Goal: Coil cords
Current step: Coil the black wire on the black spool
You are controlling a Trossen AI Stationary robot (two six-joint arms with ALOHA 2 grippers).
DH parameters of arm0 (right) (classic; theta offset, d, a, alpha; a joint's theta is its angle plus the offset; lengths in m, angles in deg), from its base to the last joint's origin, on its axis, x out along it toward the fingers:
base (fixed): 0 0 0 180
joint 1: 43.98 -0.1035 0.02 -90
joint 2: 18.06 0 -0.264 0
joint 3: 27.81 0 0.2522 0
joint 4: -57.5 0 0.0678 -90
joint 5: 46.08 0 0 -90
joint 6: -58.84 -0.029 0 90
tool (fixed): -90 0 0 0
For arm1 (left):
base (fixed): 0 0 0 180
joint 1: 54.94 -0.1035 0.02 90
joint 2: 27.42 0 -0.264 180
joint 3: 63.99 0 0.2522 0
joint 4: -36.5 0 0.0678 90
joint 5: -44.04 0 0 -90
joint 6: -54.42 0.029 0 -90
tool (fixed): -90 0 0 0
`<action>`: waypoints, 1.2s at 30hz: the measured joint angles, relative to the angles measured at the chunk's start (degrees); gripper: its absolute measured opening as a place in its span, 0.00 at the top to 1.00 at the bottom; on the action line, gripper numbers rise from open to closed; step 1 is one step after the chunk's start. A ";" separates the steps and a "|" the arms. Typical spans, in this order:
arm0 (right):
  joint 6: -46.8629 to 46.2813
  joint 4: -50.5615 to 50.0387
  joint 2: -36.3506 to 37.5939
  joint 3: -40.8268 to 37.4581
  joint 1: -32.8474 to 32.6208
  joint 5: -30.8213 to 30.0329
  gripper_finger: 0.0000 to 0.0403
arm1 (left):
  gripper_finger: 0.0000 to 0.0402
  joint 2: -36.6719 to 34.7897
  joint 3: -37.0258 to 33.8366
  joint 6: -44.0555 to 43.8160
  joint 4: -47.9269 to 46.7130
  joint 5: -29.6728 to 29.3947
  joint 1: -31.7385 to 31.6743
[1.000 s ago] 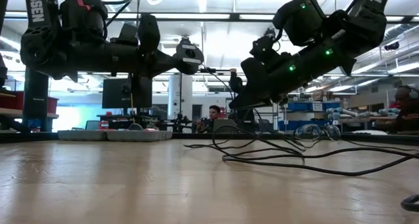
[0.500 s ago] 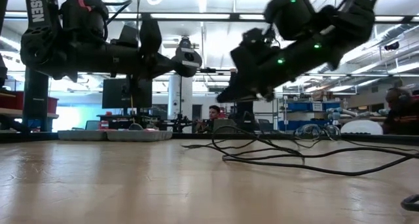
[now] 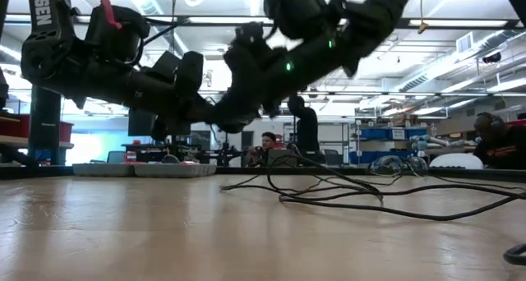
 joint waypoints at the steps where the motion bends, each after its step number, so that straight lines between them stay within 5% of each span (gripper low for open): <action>1: 0.52 -2.02 1.23 0.39 0.27 -0.10 1.00 | 1.00 0.00 0.00 0.00 -0.63 -0.02 0.41; 9: 1.94 -12.15 10.46 0.94 3.82 -6.53 1.00 | 1.00 0.00 0.00 0.02 -1.90 0.93 2.74; 20: -10.67 -32.75 13.27 0.05 5.50 -14.55 1.00 | 1.00 0.00 -0.15 0.01 4.56 1.19 3.16; 24: -12.89 -27.48 13.29 -4.85 4.29 -13.71 1.00 | 1.00 0.04 -0.84 0.11 6.60 0.24 3.16; 32: -14.90 2.72 10.58 -16.83 0.89 -6.10 0.95 | 1.00 0.01 -0.98 -0.05 7.86 -4.23 3.16; 36: -15.55 4.88 9.22 -19.64 -0.63 -5.95 0.92 | 1.00 0.00 -1.01 -0.04 7.36 -5.52 3.14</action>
